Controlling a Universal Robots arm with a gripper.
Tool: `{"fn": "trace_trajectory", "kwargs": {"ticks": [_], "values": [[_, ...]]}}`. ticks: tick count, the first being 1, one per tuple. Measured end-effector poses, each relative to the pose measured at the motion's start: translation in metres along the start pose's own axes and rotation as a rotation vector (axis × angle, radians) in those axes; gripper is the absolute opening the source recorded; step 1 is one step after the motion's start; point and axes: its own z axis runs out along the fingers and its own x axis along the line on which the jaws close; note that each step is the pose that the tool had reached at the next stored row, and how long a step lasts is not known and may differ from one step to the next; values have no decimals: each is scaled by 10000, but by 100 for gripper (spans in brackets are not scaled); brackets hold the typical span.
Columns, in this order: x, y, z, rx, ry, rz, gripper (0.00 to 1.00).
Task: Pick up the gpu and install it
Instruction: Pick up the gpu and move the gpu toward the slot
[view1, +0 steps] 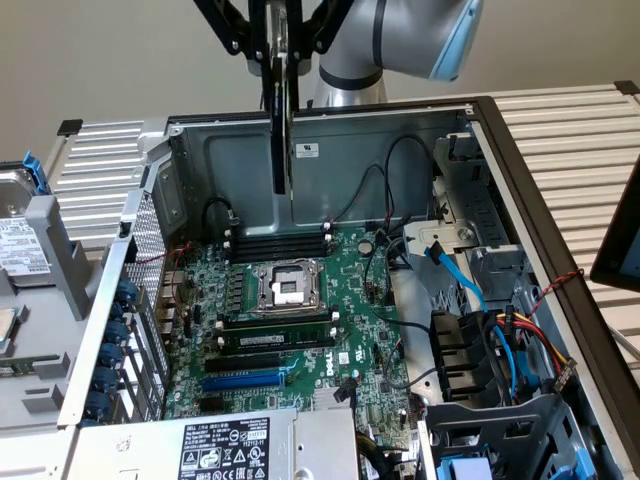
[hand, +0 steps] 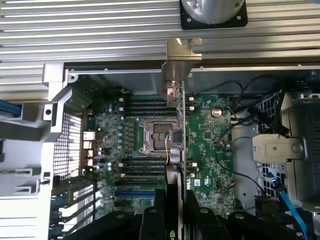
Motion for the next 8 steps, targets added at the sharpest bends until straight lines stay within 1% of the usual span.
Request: {"fn": "trace_trajectory", "kwargs": {"ticks": [3, 6, 8], "values": [[-48, -34, 5, 0, 11, -18, 27], [-137, -36, 14, 2, 21, -61, 27], [-155, -36, 23, 3, 23, -79, 27]]}}
